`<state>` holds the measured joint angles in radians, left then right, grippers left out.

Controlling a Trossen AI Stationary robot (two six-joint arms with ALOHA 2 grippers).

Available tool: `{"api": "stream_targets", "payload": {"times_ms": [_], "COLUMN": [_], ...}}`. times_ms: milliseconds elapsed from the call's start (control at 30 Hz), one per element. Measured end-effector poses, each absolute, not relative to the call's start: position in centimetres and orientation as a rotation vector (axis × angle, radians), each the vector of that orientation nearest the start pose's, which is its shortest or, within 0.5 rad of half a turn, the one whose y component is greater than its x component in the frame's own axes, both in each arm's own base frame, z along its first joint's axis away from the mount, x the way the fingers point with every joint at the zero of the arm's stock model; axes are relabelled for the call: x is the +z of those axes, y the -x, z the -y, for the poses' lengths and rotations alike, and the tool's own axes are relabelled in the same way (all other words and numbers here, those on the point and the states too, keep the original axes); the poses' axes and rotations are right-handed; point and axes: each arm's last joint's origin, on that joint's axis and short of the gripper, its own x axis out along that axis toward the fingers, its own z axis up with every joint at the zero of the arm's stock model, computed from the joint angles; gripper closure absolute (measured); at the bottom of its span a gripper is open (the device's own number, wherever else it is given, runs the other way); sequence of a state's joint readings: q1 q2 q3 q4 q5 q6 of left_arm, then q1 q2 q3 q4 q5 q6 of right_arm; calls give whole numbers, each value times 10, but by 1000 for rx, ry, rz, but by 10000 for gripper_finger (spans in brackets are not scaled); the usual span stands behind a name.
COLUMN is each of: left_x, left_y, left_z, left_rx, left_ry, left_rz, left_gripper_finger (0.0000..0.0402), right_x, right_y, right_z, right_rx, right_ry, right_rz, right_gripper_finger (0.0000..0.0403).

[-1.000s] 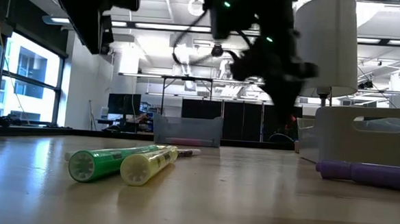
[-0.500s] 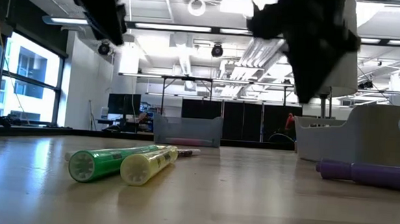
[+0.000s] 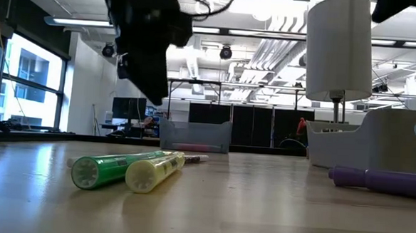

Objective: Pick & Place Markers
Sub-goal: Put the yellow pen into the black bin

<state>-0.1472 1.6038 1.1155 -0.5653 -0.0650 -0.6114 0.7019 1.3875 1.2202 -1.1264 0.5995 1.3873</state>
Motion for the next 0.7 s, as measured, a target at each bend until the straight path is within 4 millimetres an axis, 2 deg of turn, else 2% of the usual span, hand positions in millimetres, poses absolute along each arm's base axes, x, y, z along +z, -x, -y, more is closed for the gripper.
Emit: {"api": "stream_targets", "payload": {"times_ms": [133, 233, 367, 700], "left_x": [223, 215, 206, 177], "left_y": [-328, -334, -346, -360], "left_z": [33, 20, 8, 6], "left_rx": [371, 470, 514, 604], "left_ry": [505, 568, 618, 647], "left_rz": [-968, -976, -989, -1121], "left_gripper_finger": [230, 229, 229, 229], "right_x": [288, 279, 269, 265], "right_y": [-176, -166, -155, -141], "right_z": [-134, -122, -112, -102], "right_rx": [-501, -462, -392, -239], "right_ry": [-510, -529, -553, -596], "right_rz": [-691, -652, -644, -576], "right_gripper_finger": [403, 403, 403, 403]}}
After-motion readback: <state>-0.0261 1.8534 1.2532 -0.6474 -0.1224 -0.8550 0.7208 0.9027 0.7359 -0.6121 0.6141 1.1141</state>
